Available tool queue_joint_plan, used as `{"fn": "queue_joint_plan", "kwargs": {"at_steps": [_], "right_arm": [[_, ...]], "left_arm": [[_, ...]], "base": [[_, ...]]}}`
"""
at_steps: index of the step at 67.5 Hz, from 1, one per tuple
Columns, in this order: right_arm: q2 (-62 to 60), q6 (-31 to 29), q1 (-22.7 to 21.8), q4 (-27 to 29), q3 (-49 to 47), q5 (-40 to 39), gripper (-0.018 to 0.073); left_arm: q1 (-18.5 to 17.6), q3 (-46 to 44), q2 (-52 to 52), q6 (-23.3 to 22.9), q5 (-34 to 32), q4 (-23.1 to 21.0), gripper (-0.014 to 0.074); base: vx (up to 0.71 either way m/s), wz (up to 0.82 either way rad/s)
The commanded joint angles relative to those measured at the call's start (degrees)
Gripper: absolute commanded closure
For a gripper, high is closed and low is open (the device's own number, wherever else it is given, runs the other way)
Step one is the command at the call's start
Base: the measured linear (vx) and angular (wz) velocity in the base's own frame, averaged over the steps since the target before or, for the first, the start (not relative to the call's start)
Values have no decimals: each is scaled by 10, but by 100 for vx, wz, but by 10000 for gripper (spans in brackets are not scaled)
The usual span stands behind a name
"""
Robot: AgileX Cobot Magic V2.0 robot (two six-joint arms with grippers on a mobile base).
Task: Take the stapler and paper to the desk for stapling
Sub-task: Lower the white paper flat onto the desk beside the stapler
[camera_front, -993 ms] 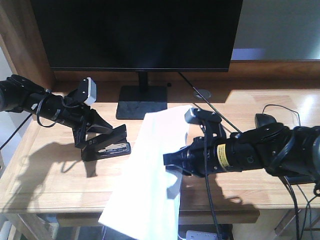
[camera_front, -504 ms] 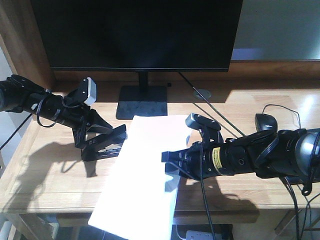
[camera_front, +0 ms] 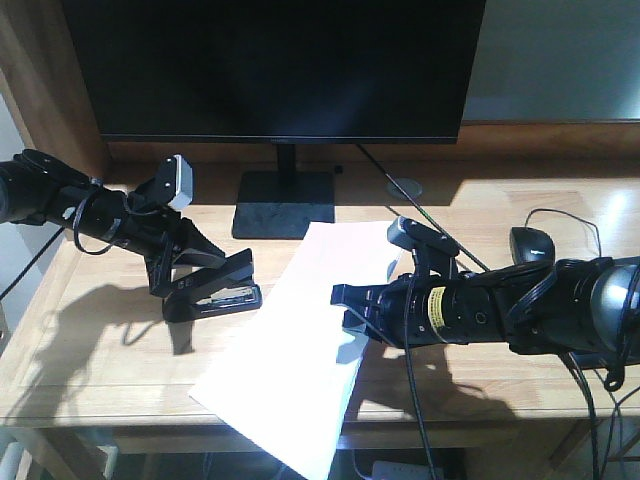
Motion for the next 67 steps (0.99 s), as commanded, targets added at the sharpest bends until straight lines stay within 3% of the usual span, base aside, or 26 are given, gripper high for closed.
{"fn": "queue_joint_plan", "kwargs": {"at_steps": [1, 18, 37, 67], "right_arm": [[-21, -2, -1, 8, -15, -16, 561], [-21, -7, -1, 8, -15, -32, 561], [-21, -38, -1, 8, -15, -118, 561], [-18, -37, -1, 10, -15, -60, 561]], "left_arm": [[-1, -14, -34, -6, 18, -34, 603], [-1, -14, -34, -6, 18, -34, 603], [-1, -14, -34, -6, 18, -34, 603], [-1, -14, -34, -6, 18, -34, 603]], "base": [[0, 0], [0, 0], [0, 0], [0, 0]]}}
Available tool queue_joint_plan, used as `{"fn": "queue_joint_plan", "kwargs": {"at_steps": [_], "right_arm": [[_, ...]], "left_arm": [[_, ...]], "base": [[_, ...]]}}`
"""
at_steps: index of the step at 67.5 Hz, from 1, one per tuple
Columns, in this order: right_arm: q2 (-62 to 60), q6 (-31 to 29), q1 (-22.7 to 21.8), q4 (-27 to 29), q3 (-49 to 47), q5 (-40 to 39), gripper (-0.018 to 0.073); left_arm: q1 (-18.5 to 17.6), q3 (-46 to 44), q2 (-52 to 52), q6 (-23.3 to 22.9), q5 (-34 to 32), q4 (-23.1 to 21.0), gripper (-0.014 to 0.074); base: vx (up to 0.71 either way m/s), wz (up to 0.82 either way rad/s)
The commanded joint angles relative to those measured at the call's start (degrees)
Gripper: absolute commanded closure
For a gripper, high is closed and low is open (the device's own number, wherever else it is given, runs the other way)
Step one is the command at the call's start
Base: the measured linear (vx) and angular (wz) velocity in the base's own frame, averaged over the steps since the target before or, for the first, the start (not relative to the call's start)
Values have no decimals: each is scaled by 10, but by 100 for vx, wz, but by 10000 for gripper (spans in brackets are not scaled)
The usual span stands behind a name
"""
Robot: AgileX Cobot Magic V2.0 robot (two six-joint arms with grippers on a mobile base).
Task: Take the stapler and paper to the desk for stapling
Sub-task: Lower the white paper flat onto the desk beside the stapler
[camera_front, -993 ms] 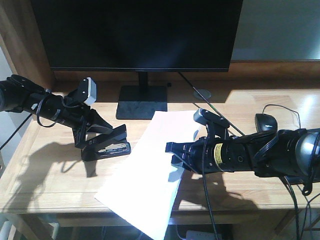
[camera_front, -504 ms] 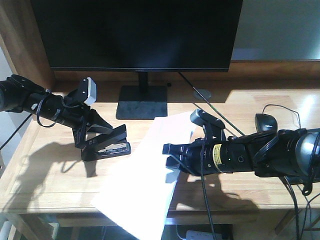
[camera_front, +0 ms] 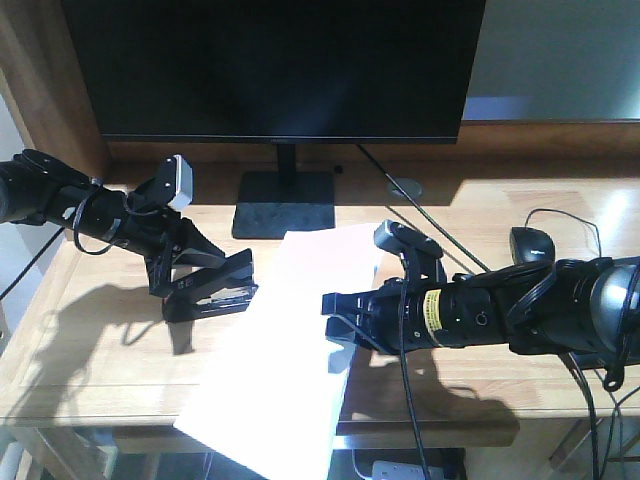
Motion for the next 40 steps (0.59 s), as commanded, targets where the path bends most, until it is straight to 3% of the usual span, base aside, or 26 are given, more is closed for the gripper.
{"fn": "queue_joint_plan", "kwargs": {"at_steps": [1, 27, 40], "right_arm": [[-16, -8, -1, 12, -15, 6, 561], [22, -37, -1, 13, -15, -12, 561], [22, -50, -1, 49, -15, -7, 561]], "left_arm": [[-1, -14, -34, -6, 18, -34, 603], [-1, -14, -34, -6, 18, -34, 603], [-1, -14, -34, -6, 18, -34, 603]], "base": [[0, 0], [0, 0], [0, 0]]}}
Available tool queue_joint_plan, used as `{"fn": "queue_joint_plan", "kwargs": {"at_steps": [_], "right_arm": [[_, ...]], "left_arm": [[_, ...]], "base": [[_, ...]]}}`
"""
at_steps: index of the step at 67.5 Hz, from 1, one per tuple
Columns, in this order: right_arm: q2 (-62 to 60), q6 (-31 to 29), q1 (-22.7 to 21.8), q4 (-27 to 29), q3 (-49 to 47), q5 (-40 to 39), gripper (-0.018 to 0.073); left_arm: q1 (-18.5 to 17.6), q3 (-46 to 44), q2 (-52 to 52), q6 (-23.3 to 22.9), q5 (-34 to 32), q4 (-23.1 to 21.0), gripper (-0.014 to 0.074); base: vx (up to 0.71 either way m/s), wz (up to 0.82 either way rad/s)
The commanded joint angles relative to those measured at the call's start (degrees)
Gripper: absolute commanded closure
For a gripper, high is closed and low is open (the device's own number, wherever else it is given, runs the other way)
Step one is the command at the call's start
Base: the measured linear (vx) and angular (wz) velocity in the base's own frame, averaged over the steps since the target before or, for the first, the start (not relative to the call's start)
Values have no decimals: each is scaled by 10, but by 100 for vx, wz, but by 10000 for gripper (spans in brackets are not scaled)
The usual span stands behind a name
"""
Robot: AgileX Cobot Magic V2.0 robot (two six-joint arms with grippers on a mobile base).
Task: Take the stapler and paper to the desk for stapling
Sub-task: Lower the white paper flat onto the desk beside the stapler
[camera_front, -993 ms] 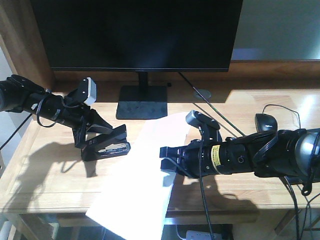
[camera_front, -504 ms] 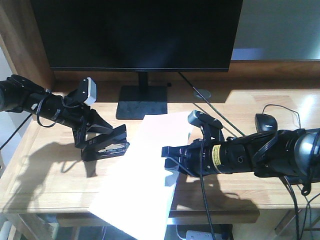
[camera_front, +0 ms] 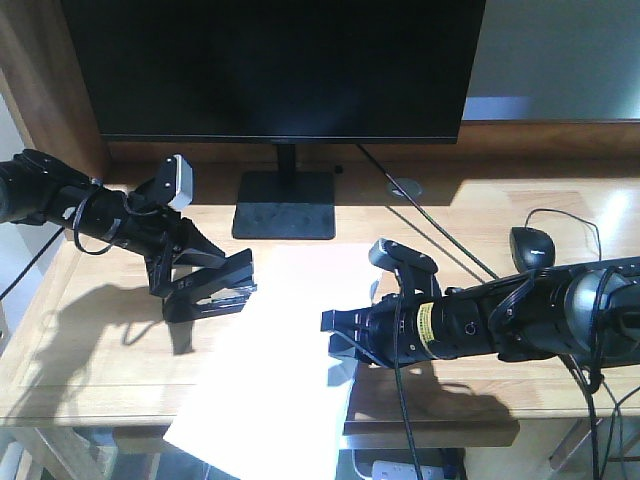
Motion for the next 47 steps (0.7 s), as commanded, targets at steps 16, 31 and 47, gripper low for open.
{"fn": "queue_joint_plan", "kwargs": {"at_steps": [16, 31, 47], "right_arm": [[-2, -29, -1, 51, -26, -14, 561], [12, -31, -1, 63, -40, -16, 561], [29, -38, -1, 63, -67, -14, 561]], "left_arm": [[-1, -14, -34, -6, 18, -34, 603], [-1, -14, -34, -6, 18, -34, 603], [-1, -14, -34, -6, 19, -34, 603]], "base": [[0, 0], [0, 0], [0, 0]]}}
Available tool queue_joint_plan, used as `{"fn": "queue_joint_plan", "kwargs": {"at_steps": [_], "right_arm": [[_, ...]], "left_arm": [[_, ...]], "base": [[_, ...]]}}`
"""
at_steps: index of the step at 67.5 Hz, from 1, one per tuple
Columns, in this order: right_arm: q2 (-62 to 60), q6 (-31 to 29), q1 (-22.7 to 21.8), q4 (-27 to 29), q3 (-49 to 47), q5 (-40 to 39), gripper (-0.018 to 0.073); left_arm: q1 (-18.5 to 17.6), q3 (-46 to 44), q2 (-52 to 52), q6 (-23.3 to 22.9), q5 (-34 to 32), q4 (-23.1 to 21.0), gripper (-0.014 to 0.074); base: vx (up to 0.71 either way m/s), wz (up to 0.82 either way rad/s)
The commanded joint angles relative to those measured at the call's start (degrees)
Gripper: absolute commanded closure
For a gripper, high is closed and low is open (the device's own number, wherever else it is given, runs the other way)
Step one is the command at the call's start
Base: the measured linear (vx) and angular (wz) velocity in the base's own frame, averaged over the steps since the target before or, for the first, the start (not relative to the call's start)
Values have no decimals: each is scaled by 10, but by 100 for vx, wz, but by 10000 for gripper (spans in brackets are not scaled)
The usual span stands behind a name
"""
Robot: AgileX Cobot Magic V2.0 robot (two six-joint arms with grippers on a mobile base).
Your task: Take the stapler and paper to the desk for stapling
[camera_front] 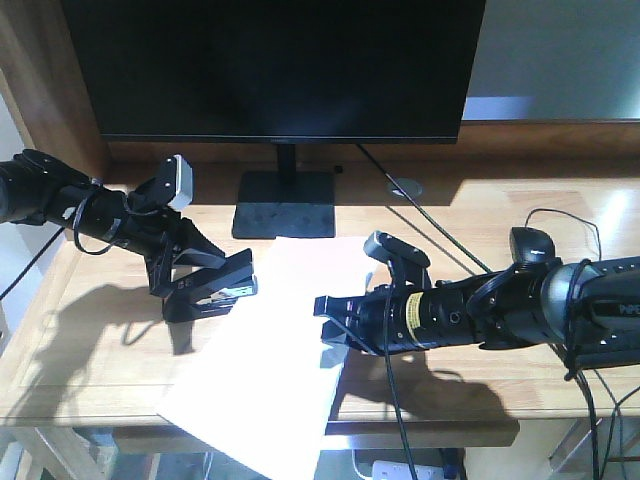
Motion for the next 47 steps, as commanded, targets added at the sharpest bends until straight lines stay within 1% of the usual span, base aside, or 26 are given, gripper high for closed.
{"fn": "queue_joint_plan", "kwargs": {"at_steps": [1, 34, 38, 47], "right_arm": [[-15, -10, -1, 12, -27, -15, 561], [44, -21, -1, 9, -108, -17, 561], [54, -24, -1, 3, -119, -17, 561], [77, -24, -1, -31, -155, -30, 561]], "left_arm": [[-1, -14, -34, -6, 19, -34, 603], [-1, -14, -34, -6, 19, -34, 603], [-1, -14, -34, -6, 19, -34, 603], [-1, -14, -34, -6, 19, -34, 603]], "base": [[0, 0], [0, 0], [0, 0], [0, 0]]}}
